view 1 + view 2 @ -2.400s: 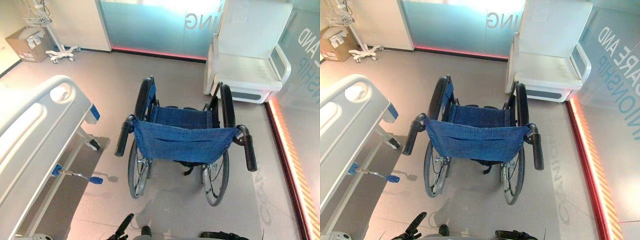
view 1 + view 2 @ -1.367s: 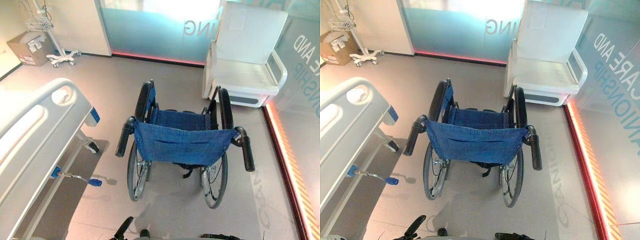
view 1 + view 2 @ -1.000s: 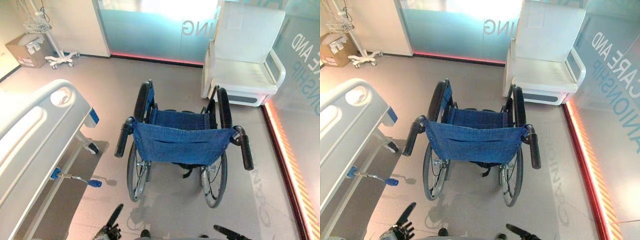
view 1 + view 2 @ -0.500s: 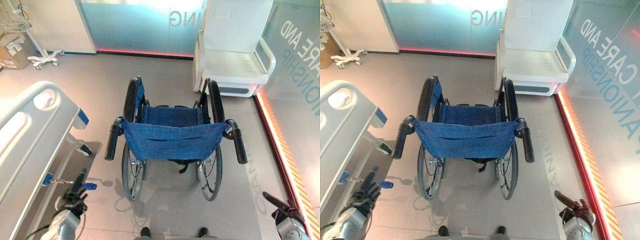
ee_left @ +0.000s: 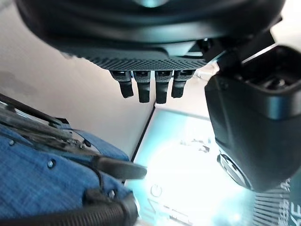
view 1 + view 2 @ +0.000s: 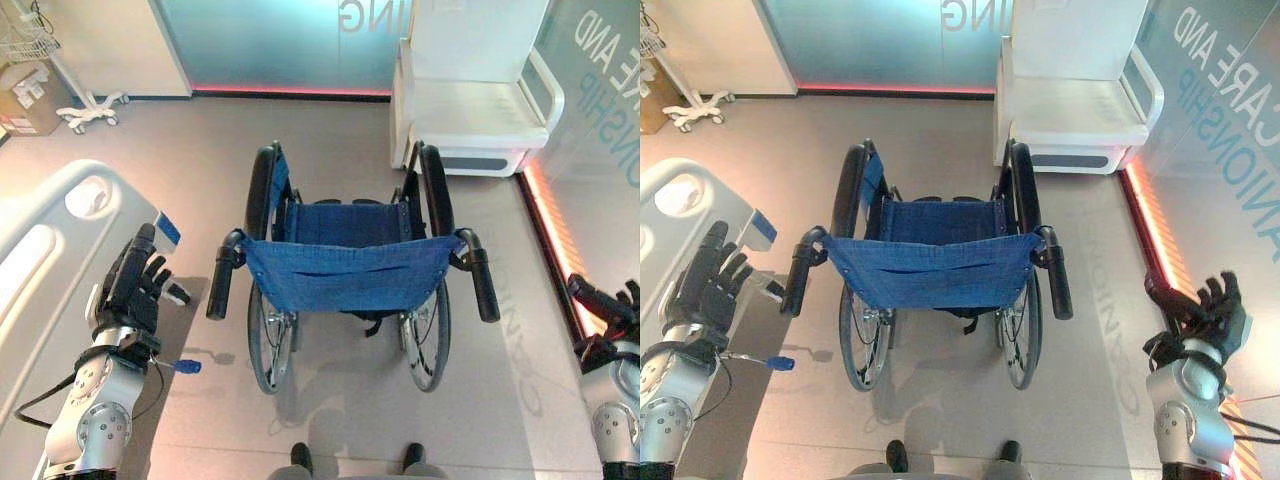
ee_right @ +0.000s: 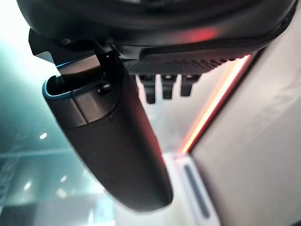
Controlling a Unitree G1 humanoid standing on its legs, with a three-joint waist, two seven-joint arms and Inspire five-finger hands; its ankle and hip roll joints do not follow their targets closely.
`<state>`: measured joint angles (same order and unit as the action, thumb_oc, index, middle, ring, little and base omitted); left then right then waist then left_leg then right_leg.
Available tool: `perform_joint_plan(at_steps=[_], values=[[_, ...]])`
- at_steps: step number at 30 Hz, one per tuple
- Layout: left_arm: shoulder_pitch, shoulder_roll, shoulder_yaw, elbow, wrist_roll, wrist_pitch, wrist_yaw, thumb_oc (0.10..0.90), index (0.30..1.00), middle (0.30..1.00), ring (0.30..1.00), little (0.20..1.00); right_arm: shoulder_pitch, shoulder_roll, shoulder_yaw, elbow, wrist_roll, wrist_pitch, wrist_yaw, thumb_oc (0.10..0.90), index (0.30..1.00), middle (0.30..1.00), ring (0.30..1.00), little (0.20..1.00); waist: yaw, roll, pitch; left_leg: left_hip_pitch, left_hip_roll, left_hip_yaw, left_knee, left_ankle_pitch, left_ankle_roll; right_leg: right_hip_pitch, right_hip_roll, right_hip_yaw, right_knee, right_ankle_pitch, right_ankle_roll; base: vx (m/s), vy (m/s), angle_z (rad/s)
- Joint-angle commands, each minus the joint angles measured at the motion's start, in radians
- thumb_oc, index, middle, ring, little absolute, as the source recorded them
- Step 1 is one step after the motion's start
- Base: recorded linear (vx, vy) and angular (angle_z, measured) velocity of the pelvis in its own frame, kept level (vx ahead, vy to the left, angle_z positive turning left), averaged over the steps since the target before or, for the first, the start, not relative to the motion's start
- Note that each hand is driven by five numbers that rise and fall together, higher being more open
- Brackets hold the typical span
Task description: Push the wheelchair next to the bed
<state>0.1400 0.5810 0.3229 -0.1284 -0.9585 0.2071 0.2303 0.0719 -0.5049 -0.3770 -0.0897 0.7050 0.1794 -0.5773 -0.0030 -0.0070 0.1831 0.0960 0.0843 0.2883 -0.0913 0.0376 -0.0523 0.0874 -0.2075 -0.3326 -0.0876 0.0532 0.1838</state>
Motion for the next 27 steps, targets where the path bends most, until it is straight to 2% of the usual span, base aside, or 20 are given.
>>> perform_joint_plan(at_steps=[1, 7, 11, 13, 15, 18, 19, 21, 25, 27], values=[[-0.097, 0.118, 0.045, -0.069, -0.044, 0.018, -0.143, 0.8, 0.9, 0.9, 0.9, 0.9, -0.101, -0.141, -0.035, -0.108, -0.04, -0.077, 0.047, 0.8, 0.9, 0.9, 0.9, 0.9, 0.023, 0.046, -0.033, -0.001, 0.054, -0.019, 0.007, -0.022, -0.041, -0.015, -0.002, 0.013, 0.067, -0.048, -0.017, 0.0, 0.0, 0.0], [-0.081, 0.183, 0.018, -0.11, -0.005, 0.102, -0.211, 0.8, 0.9, 0.9, 0.9, 0.9, -0.109, -0.179, -0.013, -0.2, 0.046, -0.075, 0.111, 0.8, 0.9, 0.9, 0.9, 0.9, 0.025, 0.05, -0.027, -0.009, 0.054, -0.013, 0.01, -0.018, -0.04, -0.023, 0.0, 0.015, 0.071, -0.049, -0.016, 0.0, 0.003, 0.01], [-0.056, 0.271, 0.02, -0.112, 0.096, 0.172, -0.273, 0.8, 0.9, 0.9, 0.9, 0.9, -0.097, -0.221, -0.005, -0.231, 0.113, -0.074, 0.171, 0.8, 0.9, 0.9, 0.9, 0.9, 0.027, 0.047, -0.026, -0.016, 0.056, -0.004, 0.012, -0.013, -0.043, -0.027, 0.0, 0.012, 0.071, -0.046, -0.013, 0.0, 0.0, 0.0], [-0.038, 0.315, 0.031, -0.108, 0.167, 0.191, -0.314, 0.8, 0.9, 0.9, 0.9, 0.9, -0.089, -0.237, -0.006, -0.245, 0.141, -0.074, 0.189, 0.8, 0.9, 0.9, 0.9, 0.9, 0.027, 0.047, -0.025, -0.018, 0.057, -0.001, 0.012, -0.011, -0.044, -0.029, 0.001, 0.011, 0.072, -0.045, -0.013, 0.0, 0.0, 0.0], [-0.022, 0.358, 0.042, -0.113, 0.18, 0.21, -0.347, 0.8, 0.9, 0.9, 0.9, 0.9, -0.08, -0.256, -0.008, -0.264, 0.185, -0.066, 0.188, 0.8, 0.9, 0.9, 0.9, 0.9, 0.027, 0.046, -0.025, -0.023, 0.057, 0.0, 0.013, -0.008, -0.044, -0.033, 0.002, 0.013, 0.071, -0.043, -0.012, 0.0, 0.0, 0.0], [-0.012, 0.391, 0.05, -0.126, 0.167, 0.212, -0.396, 0.8, 0.9, 0.9, 0.9, 0.9, -0.074, -0.267, -0.005, -0.278, 0.237, -0.05, 0.207, 0.8, 0.9, 0.9, 0.9, 0.9, 0.026, 0.045, -0.023, -0.026, 0.056, 0.003, 0.014, -0.008, -0.044, -0.034, 0.003, 0.013, 0.069, -0.042, -0.012, 0.0, 0.0, 0.0], [-0.008, 0.41, 0.052, -0.151, 0.132, 0.212, -0.407, 0.8, 0.9, 0.9, 0.9, 0.9, -0.071, -0.278, 0.003, -0.295, 0.274, -0.018, 0.229, 0.8, 0.9, 0.9, 0.9, 0.9, 0.025, 0.045, -0.022, -0.028, 0.056, 0.004, 0.014, -0.007, -0.045, -0.036, 0.004, 0.014, 0.069, -0.041, -0.011, 0.0, 0.0, 0.0], [-0.008, 0.423, 0.047, -0.173, 0.089, 0.213, -0.418, 0.8, 0.9, 0.9, 0.9, 0.9, -0.065, -0.288, 0.019, -0.313, 0.299, 0.003, 0.25, 0.8, 0.9, 0.9, 0.9, 0.9, 0.023, 0.045, -0.021, -0.029, 0.056, 0.007, 0.013, -0.006, -0.045, -0.037, 0.004, 0.014, 0.068, -0.04, -0.011, 0.0, 0.0, 0.0], [-0.023, 0.443, 0.001, -0.225, 0.029, 0.213, -0.43, 0.8, 0.9, 0.9, 0.9, 0.9, -0.048, -0.317, 0.063, -0.339, 0.313, 0.055, 0.292, 0.8, 0.9, 0.9, 0.9, 0.9, 0.021, 0.041, -0.02, -0.031, 0.056, 0.011, 0.015, -0.004, -0.046, -0.037, 0.004, 0.011, 0.068, -0.039, -0.011, 0.0, 0.0, 0.0], [-0.033, 0.451, -0.025, -0.24, 0.008, 0.203, -0.434, 0.8, 0.9, 0.9, 0.9, 0.9, -0.048, -0.336, 0.083, -0.346, 0.322, 0.059, 0.296, 0.8, 0.9, 0.9, 0.9, 0.9, 0.021, 0.04, -0.02, -0.031, 0.056, 0.011, 0.014, -0.003, -0.046, -0.036, 0.005, 0.011, 0.066, -0.038, -0.011, 0.0, 0.0, 0.0]])
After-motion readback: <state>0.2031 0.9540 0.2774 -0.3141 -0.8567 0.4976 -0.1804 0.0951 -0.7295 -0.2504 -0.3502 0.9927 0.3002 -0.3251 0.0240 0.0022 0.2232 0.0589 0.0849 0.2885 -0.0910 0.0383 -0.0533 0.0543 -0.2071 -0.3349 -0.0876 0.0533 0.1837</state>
